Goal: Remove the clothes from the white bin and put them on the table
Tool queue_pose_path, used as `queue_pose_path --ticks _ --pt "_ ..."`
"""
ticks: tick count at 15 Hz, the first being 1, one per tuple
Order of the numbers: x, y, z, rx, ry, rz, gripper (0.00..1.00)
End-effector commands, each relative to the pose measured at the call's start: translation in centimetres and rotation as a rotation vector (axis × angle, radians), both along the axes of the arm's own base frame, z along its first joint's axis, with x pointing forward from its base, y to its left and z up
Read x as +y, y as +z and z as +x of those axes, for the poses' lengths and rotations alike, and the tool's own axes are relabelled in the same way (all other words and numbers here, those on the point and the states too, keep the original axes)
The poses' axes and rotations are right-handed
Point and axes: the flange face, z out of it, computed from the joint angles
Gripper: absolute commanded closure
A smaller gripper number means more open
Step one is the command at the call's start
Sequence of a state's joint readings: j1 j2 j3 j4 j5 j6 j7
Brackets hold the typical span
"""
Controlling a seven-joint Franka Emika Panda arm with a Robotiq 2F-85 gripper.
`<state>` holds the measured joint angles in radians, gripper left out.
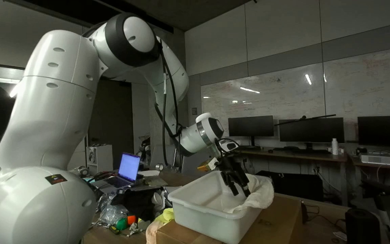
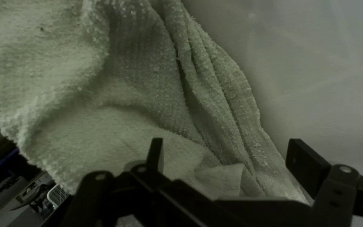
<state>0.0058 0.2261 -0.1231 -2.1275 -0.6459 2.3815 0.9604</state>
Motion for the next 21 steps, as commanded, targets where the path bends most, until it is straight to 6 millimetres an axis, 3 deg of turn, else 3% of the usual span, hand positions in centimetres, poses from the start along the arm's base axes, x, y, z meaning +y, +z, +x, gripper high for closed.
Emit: queue_pose_path --ticks 1,21 --pt "-0.5 -0.2 0.6 -0.046 -0.051 -0.058 0.0" --pt "-3.6 -4.8 1.4 -0.004 -0.203 -0.177 0.0"
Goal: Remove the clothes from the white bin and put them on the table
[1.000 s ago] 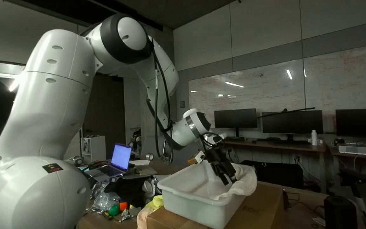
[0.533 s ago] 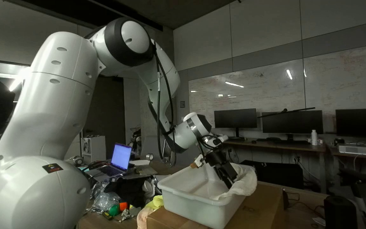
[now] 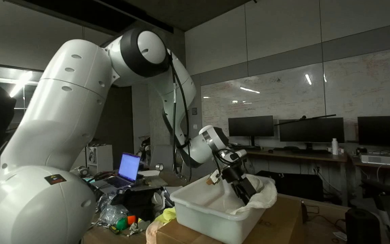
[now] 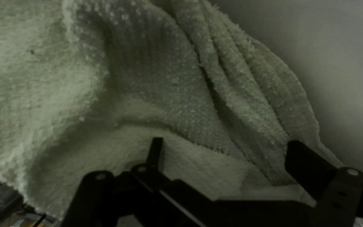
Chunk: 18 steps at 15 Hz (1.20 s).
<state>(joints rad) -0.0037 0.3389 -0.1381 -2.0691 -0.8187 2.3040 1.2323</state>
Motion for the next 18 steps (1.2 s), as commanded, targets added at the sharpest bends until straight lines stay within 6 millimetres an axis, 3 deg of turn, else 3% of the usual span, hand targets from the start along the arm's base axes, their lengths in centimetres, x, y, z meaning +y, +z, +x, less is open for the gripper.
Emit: queue_pose_path --ticks 1,3,4,5,14,16,18 --pt "-1.4 -0.4 0.9 0.002 -0.039 -0.023 0.0" --pt "-1.5 -0.3 0.9 0.0 -0.04 -0.024 0.0" --pt "-1.3 -0.6 0.8 -0.001 -0.038 -0.024 0.25" --pt "-1.2 -0.5 0.7 -0.003 -0.038 -0.025 0.25" --pt "-0.9 0.2 0.5 -0.019 -0.043 -0.014 0.95" --pt "-0.8 0.9 0.3 -0.036 -0.04 -0.008 1.0" --pt "-0.8 2.0 0.1 -0.061 -0.04 -0.002 0.97"
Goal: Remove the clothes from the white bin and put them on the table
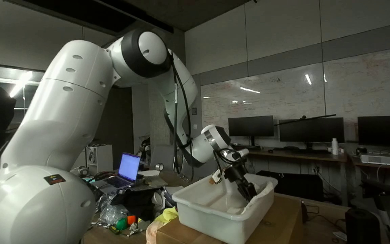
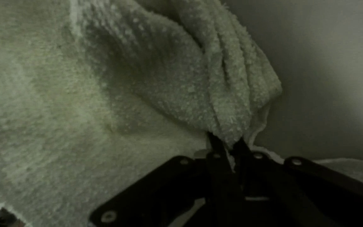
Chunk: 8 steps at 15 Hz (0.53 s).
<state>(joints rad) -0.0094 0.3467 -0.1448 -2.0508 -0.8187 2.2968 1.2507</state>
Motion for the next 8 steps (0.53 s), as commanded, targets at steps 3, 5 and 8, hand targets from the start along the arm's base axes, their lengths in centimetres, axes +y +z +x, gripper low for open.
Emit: queue_pose_path --ticks 3,5,8 --pt "0.0 4.0 -1.1 -0.101 -0.016 0.015 0.97" --pt "0.0 6.9 -2.4 -0.167 -0.031 0.023 0.97" --pt "-0.1 12.4 -5.2 -0.298 -0.055 0.027 0.97"
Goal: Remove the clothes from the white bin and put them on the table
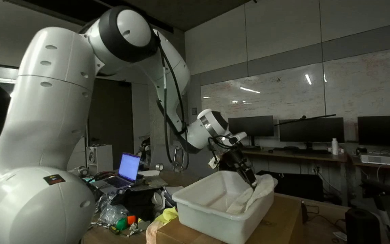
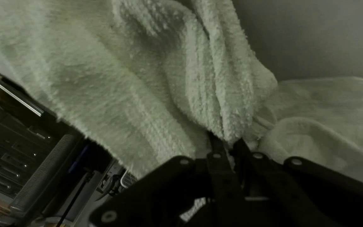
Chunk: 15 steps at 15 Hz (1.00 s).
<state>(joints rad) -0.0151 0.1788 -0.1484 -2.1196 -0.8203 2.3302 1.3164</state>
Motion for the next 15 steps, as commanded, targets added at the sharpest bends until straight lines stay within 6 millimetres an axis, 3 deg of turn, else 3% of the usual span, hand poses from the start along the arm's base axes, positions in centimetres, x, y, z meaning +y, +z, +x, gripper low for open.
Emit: queue_pose_path --ticks 1,6,9,11,15 --pt "-0.1 7.2 -4.5 -0.183 -0.016 0.004 0.97" --pt "1.2 16.6 -9.8 -0.395 0.005 -0.011 0.97" --pt "2.7 20.7 -12.1 -0.478 0.053 0.001 0.97" --pt "4.0 22.4 -13.0 -0.486 0.127 0.021 0.97" --pt "7.0 23.1 -13.6 -0.42 0.324 0.087 0.97"
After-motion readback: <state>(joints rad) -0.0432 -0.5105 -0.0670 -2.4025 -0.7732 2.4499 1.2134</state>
